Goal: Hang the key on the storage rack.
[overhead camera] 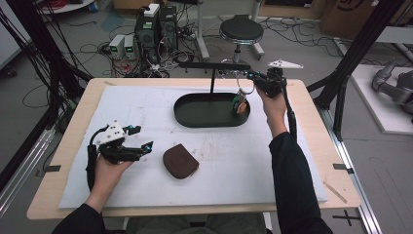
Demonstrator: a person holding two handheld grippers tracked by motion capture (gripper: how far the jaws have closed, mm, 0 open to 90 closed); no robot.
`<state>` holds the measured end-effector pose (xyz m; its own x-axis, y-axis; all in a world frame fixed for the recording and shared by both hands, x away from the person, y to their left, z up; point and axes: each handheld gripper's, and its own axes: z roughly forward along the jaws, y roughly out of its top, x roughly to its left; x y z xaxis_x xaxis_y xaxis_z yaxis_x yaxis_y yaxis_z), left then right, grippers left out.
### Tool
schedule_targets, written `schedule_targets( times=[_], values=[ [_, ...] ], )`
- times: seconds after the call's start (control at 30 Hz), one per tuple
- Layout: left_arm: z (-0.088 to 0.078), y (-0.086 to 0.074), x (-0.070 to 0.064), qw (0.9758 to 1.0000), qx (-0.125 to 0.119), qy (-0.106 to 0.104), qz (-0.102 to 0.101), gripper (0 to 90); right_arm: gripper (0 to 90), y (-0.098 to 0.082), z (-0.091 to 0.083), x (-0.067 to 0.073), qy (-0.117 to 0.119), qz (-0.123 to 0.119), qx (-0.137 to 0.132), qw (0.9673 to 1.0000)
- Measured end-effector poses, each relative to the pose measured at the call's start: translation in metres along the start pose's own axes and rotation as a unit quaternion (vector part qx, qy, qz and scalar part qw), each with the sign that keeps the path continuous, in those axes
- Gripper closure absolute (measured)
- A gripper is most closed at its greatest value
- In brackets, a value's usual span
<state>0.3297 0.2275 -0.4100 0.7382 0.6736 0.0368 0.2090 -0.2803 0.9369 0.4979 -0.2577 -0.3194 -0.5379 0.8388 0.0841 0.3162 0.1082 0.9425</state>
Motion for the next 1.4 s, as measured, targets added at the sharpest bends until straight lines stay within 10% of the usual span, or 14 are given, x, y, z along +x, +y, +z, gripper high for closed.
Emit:
schedule_targets(
  times=[0.47, 0.83, 1.4],
  values=[
    [-0.002, -0.001, 0.000, 1.0000, 0.000, -0.001, 0.001, 23.7, 82.7, -0.002, 0.001, 0.002, -0.038, -0.005, 0.007, 0.9992],
    [-0.001, 0.000, 0.000, 1.0000, -0.001, -0.002, 0.002, 23.8, 56.1, -0.002, -0.018, 0.001, -0.063, -0.030, 0.032, 0.9971],
    [-0.002, 0.004, 0.008, 0.9999, -0.005, 0.005, -0.008, 23.8, 44.2, -0.037, -0.106, 0.023, -0.022, -0.046, 0.006, 0.9987]
  ],
)
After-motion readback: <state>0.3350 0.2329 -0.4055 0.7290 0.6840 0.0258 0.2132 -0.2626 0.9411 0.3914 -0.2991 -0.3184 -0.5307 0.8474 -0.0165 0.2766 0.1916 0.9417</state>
